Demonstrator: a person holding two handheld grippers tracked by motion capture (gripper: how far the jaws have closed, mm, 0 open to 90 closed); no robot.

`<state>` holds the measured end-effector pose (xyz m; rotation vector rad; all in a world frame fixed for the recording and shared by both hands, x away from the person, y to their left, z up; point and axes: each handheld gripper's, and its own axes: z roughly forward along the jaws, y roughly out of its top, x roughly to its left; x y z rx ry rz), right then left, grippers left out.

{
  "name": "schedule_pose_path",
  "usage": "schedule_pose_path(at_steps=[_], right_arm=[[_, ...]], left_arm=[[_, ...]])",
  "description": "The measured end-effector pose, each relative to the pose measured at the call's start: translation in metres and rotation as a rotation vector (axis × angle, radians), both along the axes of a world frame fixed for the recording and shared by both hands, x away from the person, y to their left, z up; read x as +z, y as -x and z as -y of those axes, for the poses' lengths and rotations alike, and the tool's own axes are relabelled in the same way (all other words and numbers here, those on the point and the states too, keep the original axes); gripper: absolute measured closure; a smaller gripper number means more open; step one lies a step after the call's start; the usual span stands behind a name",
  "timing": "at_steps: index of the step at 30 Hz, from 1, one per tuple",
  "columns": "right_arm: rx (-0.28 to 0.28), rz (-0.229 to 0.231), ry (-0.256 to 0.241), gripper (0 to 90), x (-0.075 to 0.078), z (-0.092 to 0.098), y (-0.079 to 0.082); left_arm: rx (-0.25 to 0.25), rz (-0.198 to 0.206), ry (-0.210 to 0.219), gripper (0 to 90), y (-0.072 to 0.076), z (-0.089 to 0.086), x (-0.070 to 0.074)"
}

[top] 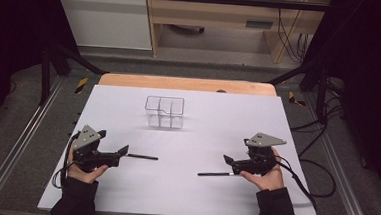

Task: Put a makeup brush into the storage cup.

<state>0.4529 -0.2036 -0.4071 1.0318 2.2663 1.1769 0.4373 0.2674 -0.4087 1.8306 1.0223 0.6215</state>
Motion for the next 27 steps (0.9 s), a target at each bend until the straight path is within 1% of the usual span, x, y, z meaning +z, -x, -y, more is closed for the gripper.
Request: schedule_pose_path(at_steps=[2, 5, 9, 12, 14, 16, 17, 19, 20, 24, 27], right_arm=[[0.017, -0.019, 0.024, 8.6, -0.005, -0.005, 0.000], [0.031, -0.044, 0.046, 9.4, -0.010, -0.010, 0.002], [0.052, -0.061, 0.071, 11.5, -0.016, -0.014, 0.003], [0.073, -0.085, 0.095, 13.1, -0.020, -0.018, 0.003], [0.090, -0.105, 0.105, 15.1, -0.023, -0.020, 0.003], [0.117, -0.128, 0.132, 16.6, -0.029, -0.025, 0.003], [0.117, -0.128, 0.132, 16.6, -0.029, -0.025, 0.003], [0.125, -0.143, 0.155, 17.3, -0.034, -0.027, 0.003], [0.134, -0.163, 0.170, 18.3, -0.037, -0.029, 0.003], [0.146, -0.175, 0.180, 20.9, -0.042, -0.033, 0.003], [0.158, -0.192, 0.199, 21.7, -0.049, -0.037, 0.002]], left_arm=[[0.000, 0.002, 0.000, 3.7, 0.000, 0.000, 0.000], [0.001, 0.002, -0.001, 3.7, 0.000, 0.000, 0.000], [0.001, 0.001, -0.002, 3.8, 0.000, 0.000, 0.000], [-0.002, -0.002, -0.006, 3.8, 0.000, 0.001, -0.001], [-0.002, -0.004, -0.009, 3.8, 0.000, 0.002, -0.002], [-0.005, -0.007, -0.014, 3.9, 0.000, 0.003, -0.002], [-0.005, -0.009, -0.017, 3.9, 0.000, 0.003, -0.003], [-0.007, -0.011, -0.025, 3.9, -0.001, 0.004, -0.003], [-0.008, -0.011, -0.025, 4.0, -0.001, 0.004, -0.003], [-0.011, -0.014, -0.030, 4.1, -0.001, 0.005, -0.004], [-0.014, -0.018, -0.030, 4.2, -0.002, 0.005, -0.005]])
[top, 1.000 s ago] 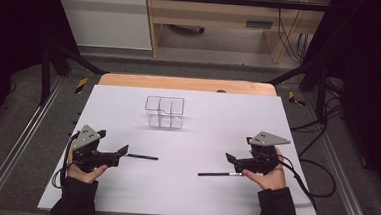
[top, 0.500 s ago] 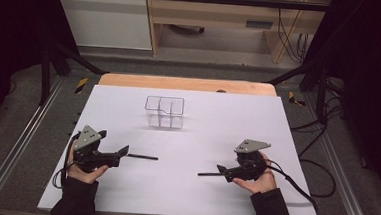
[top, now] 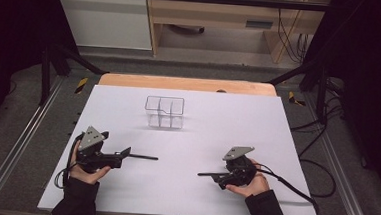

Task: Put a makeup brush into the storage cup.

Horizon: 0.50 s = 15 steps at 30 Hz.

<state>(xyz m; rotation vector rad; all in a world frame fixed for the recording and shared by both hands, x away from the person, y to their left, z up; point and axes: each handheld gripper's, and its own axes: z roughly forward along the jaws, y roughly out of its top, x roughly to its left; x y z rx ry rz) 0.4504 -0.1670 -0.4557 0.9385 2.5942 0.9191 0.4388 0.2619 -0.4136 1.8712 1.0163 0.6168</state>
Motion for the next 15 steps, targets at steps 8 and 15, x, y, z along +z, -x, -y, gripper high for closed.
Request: schedule_pose_path(at_steps=[8, 15], right_arm=[[0.021, -0.025, 0.042, 27.8, -0.009, -0.005, 0.000], [0.025, -0.024, 0.060, 40.7, -0.012, -0.007, 0.000]], left_arm=[[-0.006, -0.002, -0.007, 4.4, 0.000, 0.001, -0.001], [-0.005, -0.006, -0.009, 4.6, -0.001, 0.002, -0.003]])
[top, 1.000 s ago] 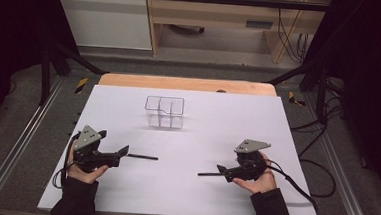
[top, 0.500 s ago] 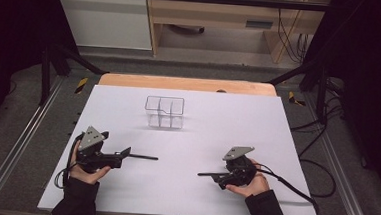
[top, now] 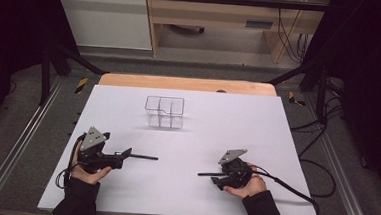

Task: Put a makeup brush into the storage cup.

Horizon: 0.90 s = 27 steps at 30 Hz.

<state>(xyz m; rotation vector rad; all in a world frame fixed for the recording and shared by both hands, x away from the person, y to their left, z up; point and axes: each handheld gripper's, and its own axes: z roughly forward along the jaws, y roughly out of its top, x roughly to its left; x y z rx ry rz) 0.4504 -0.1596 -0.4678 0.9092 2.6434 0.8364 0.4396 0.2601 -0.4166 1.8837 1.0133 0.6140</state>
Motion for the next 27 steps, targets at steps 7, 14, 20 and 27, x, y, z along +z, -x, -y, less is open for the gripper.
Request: schedule_pose_path(at_steps=[7, 14, 20, 27], right_arm=[[0.000, -0.018, -0.012, 49.4, 0.0005, -0.0005, -0.0002], [-0.023, -0.017, -0.004, 62.3, 0.0018, 0.0001, -0.0001], [-0.030, -0.013, 0.002, 68.6, 0.0024, 0.0005, 0.0001], [-0.044, -0.001, 0.007, 72.7, 0.0029, 0.0011, -0.0002]], left_arm=[[-0.001, 0.000, 0.000, 4.8, 0.0000, 0.0001, -0.0002], [0.002, -0.003, -0.004, 4.8, -0.0003, -0.0003, -0.0009], [-0.001, -0.003, -0.009, 5.0, -0.0006, 0.0000, -0.0010], [-0.001, -0.002, -0.005, 5.3, -0.0003, -0.0004, -0.0008]])
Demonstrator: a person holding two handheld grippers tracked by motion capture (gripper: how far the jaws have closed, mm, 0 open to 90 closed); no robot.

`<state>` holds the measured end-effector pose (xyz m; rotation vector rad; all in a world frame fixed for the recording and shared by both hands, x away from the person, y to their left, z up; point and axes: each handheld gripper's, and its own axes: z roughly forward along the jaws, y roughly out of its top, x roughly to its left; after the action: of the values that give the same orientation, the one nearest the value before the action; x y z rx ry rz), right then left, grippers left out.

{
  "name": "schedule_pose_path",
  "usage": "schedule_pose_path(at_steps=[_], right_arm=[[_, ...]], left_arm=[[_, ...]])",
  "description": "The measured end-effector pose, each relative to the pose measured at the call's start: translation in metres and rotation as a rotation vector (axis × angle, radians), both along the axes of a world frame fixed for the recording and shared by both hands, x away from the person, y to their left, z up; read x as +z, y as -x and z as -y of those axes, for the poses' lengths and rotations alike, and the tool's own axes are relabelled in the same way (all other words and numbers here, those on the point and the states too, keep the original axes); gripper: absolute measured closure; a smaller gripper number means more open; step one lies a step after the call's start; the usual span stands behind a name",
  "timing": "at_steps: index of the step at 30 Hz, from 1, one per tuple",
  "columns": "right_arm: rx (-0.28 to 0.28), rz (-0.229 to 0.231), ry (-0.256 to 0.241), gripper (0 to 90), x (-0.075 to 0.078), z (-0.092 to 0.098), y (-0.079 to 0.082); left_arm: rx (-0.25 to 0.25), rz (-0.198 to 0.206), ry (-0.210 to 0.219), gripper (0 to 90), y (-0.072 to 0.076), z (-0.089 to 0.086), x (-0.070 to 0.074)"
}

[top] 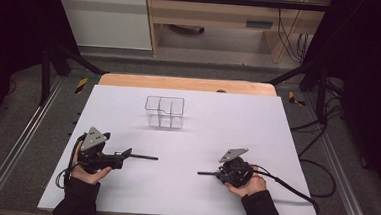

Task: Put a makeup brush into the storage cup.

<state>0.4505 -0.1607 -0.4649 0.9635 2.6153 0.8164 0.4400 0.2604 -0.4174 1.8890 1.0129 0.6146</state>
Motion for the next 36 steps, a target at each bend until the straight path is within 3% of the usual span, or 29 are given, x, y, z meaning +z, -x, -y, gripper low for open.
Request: schedule_pose_path(at_steps=[14, 24, 36], right_arm=[[-0.063, 0.002, 0.008, 78.1, 0.001, 0.002, -0.007], [-0.143, 0.002, 0.009, 81.8, 0.000, 0.003, -0.014], [-0.148, -0.016, 0.009, 83.4, 0.001, 0.005, -0.018]], left_arm=[[-0.005, -0.001, -0.006, 5.9, 0.000, 0.001, -0.001], [-0.009, -0.001, -0.007, 6.2, 0.000, 0.001, -0.001], [-0.016, -0.006, -0.012, 6.5, 0.000, 0.001, -0.001]])
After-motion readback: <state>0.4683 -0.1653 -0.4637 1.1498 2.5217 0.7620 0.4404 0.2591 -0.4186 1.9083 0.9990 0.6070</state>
